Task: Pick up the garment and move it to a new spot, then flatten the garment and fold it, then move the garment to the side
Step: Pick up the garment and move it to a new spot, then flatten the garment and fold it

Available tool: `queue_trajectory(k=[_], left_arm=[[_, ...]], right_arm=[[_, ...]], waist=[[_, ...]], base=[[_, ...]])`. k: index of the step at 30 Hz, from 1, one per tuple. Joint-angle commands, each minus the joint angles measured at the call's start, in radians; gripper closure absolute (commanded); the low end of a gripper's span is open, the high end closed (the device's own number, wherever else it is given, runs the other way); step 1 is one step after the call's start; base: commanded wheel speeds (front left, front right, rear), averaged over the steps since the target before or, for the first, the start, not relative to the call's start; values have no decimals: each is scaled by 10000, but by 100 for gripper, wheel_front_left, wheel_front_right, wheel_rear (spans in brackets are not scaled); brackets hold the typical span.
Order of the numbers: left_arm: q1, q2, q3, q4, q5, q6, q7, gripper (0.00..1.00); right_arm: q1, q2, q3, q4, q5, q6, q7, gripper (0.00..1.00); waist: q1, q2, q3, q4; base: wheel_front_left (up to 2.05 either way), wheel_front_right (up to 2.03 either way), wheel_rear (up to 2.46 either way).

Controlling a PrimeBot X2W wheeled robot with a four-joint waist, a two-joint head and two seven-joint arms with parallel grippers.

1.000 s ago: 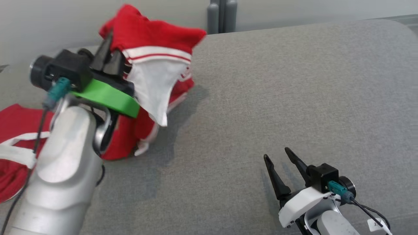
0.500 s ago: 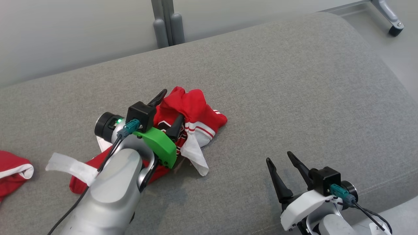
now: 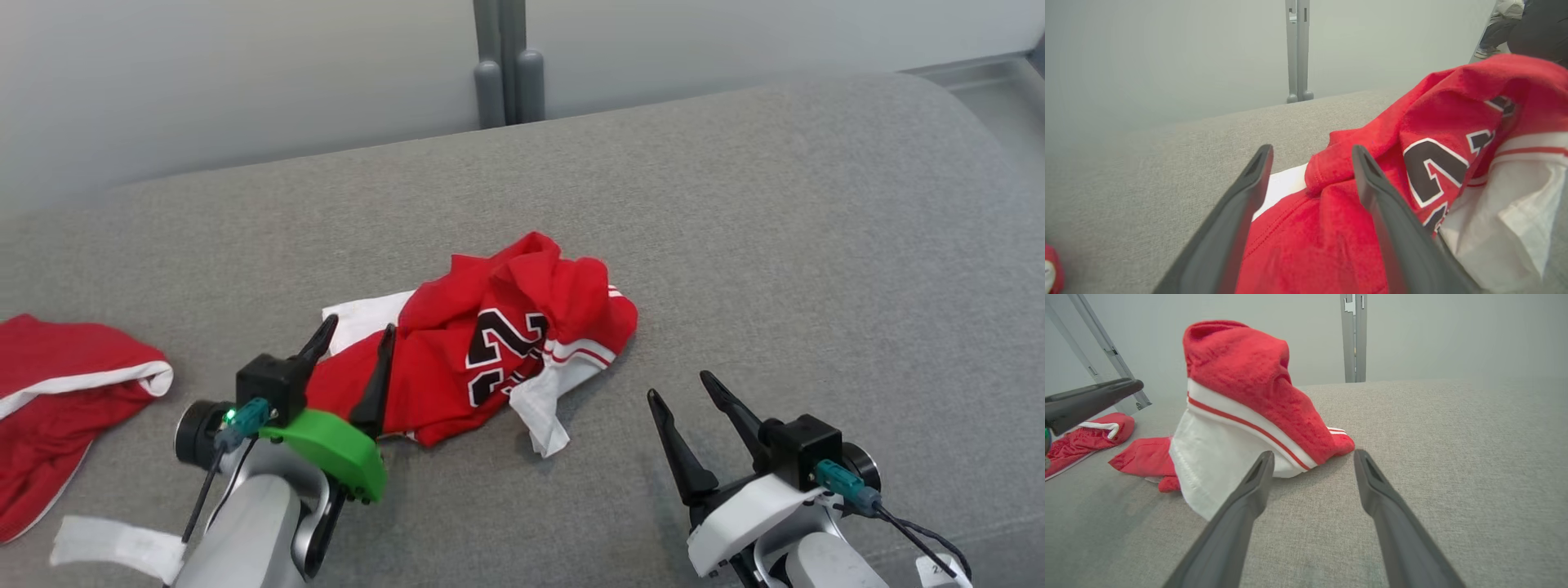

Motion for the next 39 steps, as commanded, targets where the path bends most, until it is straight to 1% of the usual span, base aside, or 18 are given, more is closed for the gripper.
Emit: queue_trajectory(k=[1, 6, 12, 17, 21, 25, 26, 27, 28, 33, 39], left_arm=[[398, 25, 237, -188, 49, 76, 5, 0], [1577, -174, 1161, -960, 363, 118, 6, 0], [2425, -452, 1843, -1414, 759, -7, 4, 0], [2676, -656, 2096, -1500, 1030, -122, 4, 0], [2572, -842, 2129, -1585, 1164, -179, 4, 0], [2444, -988, 2085, -1529, 1189, -230, 4, 0], [2416, -1025, 2082, -1515, 1179, -239, 4, 0], [2416, -1025, 2082, -1515, 1179, -239, 4, 0], [2394, -1056, 2076, -1495, 1184, -249, 4, 0], [2355, -1119, 2059, -1468, 1181, -248, 4, 0], [2277, -1177, 2035, -1529, 1148, -249, 4, 0]], right_arm=[[-94, 4, 87, -100, 51, -13, -5, 0], [-360, -8, 15, -497, 182, -13, -5, 0], [-869, -221, -243, -904, 339, -12, -5, 0], [-1649, -573, -392, -497, 512, -14, -5, 0], [-2538, -959, -692, 513, 648, -14, -3, 0], [-3463, -1415, -790, 2198, 779, -14, 84, 0], [-3624, -1468, -775, 2604, 900, -12, 161, 0], [-3624, -1468, -775, 2604, 900, -12, 161, 0], [-3818, -1519, -769, 2978, 979, -14, 225, 0], [-4410, -1817, -260, 4402, 1407, -14, 665, 0], [-4894, -1927, 472, 5448, 1999, -14, 1211, 0]], waist=[[0, 0, -288, 684], [0, 0, -447, 1407], [0, 0, -523, 2139], [0, 0, -426, 2659], [0, 0, -172, 3121], [0, 0, 148, 3590], [0, 0, 231, 3701], [0, 0, 231, 3701], [0, 0, 308, 3803], [0, 0, 692, 4216], [0, 0, 1025, 4477]], base=[[0, 0, 0], [0, 0, 0], [0, 0, 0], [0, 0, 0], [0, 0, 0], [0, 0, 0], [0, 0, 0], [0, 0, 0], [0, 0, 0], [0, 0, 0], [0, 0, 0]])
